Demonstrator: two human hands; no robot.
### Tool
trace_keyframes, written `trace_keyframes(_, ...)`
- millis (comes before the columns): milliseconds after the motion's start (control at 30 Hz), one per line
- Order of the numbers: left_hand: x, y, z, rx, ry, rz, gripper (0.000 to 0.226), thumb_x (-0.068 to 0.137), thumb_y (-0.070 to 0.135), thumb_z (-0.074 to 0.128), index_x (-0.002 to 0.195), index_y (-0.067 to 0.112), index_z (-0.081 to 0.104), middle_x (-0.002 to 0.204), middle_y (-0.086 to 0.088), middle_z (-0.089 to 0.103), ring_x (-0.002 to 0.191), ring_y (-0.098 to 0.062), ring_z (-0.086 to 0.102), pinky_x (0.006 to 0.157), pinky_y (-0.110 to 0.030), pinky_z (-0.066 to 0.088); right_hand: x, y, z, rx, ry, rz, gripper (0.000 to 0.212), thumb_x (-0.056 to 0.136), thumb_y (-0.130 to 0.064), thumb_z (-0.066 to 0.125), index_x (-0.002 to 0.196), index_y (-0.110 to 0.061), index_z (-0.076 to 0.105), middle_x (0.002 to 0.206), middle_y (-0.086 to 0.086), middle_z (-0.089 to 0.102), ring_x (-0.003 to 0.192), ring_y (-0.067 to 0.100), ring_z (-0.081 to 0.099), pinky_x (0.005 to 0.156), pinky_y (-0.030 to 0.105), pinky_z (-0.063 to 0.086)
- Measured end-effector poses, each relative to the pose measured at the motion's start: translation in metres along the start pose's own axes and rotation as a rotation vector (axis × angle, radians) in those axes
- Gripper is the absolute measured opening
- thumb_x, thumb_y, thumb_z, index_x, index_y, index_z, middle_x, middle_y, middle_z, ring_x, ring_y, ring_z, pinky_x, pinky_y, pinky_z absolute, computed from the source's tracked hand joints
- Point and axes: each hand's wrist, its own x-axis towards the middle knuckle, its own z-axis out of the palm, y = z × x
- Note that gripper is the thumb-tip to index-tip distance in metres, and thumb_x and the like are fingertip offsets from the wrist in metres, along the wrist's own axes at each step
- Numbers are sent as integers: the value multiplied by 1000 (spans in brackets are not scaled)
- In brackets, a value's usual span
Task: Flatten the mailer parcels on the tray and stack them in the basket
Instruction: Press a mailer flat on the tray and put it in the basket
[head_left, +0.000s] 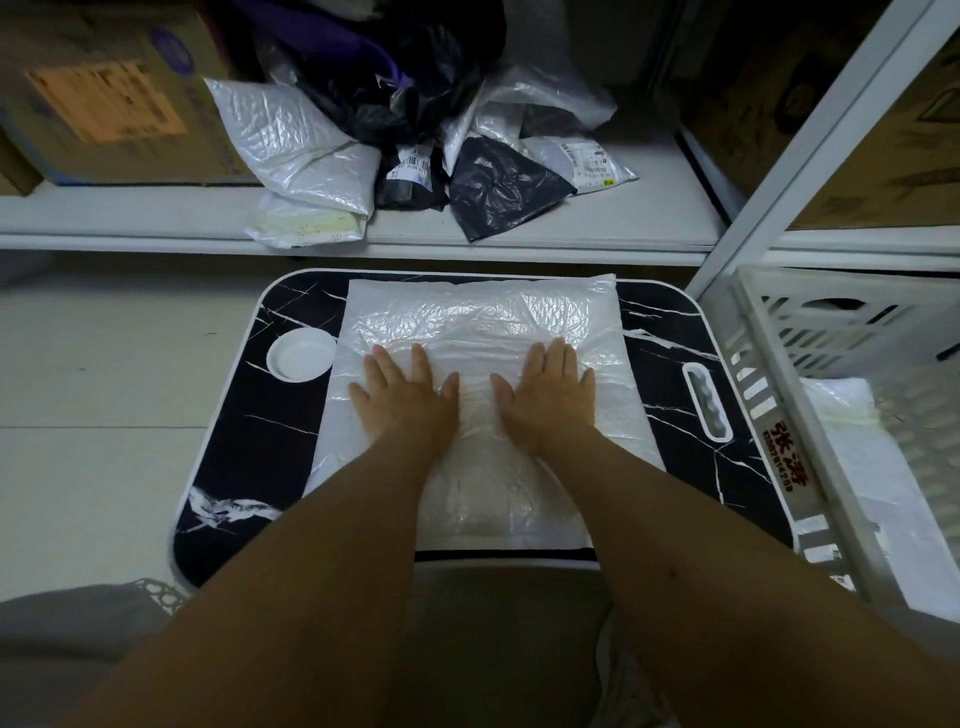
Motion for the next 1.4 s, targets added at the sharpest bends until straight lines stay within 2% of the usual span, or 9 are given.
trace_keyframes(100, -1, -6, -11, 14, -101, -94, 60, 97, 56, 9, 149, 34, -10, 159, -9, -11, 144, -41, -5, 109, -67, 8, -2, -2, -8, 3, 33, 13, 58, 103, -36, 24, 151, -5, 19, 157, 20, 19, 145, 33, 16, 117, 50, 19)
trace_keyframes(233, -12, -17, -20, -77, -116, -310, 57, 100, 43, 23, 151, 25, 4, 158, -16, -5, 143, -41, 7, 108, -64, 21, -19, 3, -17, -40, 93, 59, 42, 96, -14, 33, 138, -11, 38, 136, 14, 42, 128, 30, 38, 108, 47, 33)
trace_keyframes(400, -26, -31, -24, -130, -29, -431, 51, 94, 32, 43, 139, 16, 25, 140, -20, 29, 125, -33, 34, 97, -54, 39, -42, 20, -23, 52, 144, 259, 40, 93, -17, 41, 133, -14, 37, 135, 15, 38, 123, 33, 39, 101, 49, 38)
trace_keyframes(633, -48, -37, -33, -242, -58, -462, 44, 90, 28, 50, 127, 15, 31, 127, -17, 46, 119, -31, 41, 94, -43, 38, -68, 39, -35, 405, 55, 623, 52, 90, -30, 55, 133, -9, 33, 137, 18, 39, 125, 34, 40, 98, 49, 40)
trace_keyframes(933, -69, -41, -41, -383, -125, -445, 57, 92, 21, 50, 142, 14, 24, 137, -20, 26, 123, -37, 38, 101, -47, 36, -94, 61, -49, 379, -128, 609, 55, 92, -40, 49, 140, -14, 35, 138, 16, 36, 124, 36, 36, 97, 46, 37)
trace_keyframes(1067, -74, -47, -38, -321, -89, -411, 45, 94, 20, 42, 138, 12, 36, 136, -18, 35, 123, -35, 40, 99, -43, 38, -99, 58, -55, 525, -123, 579, 52, 93, -29, 50, 139, -14, 33, 134, 20, 33, 112, 38, 47, 85, 44, 41)
trace_keyframes(1167, -78, -39, -47, -291, -86, -413, 56, 92, 20, 49, 143, 10, 28, 137, -16, 32, 125, -31, 37, 101, -44, 37, -101, 49, -63, 509, -115, 484, 42, 90, -29, 48, 129, -16, 41, 125, 16, 49, 106, 34, 52, 93, 45, 44)
trace_keyframes(1267, -82, -26, -58, -302, -70, -381, 58, 93, 18, 49, 145, 5, 25, 139, -14, 34, 127, -31, 37, 103, -44, 35, -103, 41, -72, 440, -89, 390, 31, 91, -25, 44, 121, -19, 50, 125, 12, 54, 113, 33, 51, 97, 46, 42)
trace_keyframes(1400, -90, -15, -70, -266, -21, -312, 52, 94, 17, 46, 142, 3, 31, 138, -12, 37, 126, -30, 38, 103, -42, 35, -107, 30, -84, 314, -6, 371, 32, 95, -21, 44, 125, -20, 53, 128, 9, 54, 121, 30, 44, 95, 43, 39)
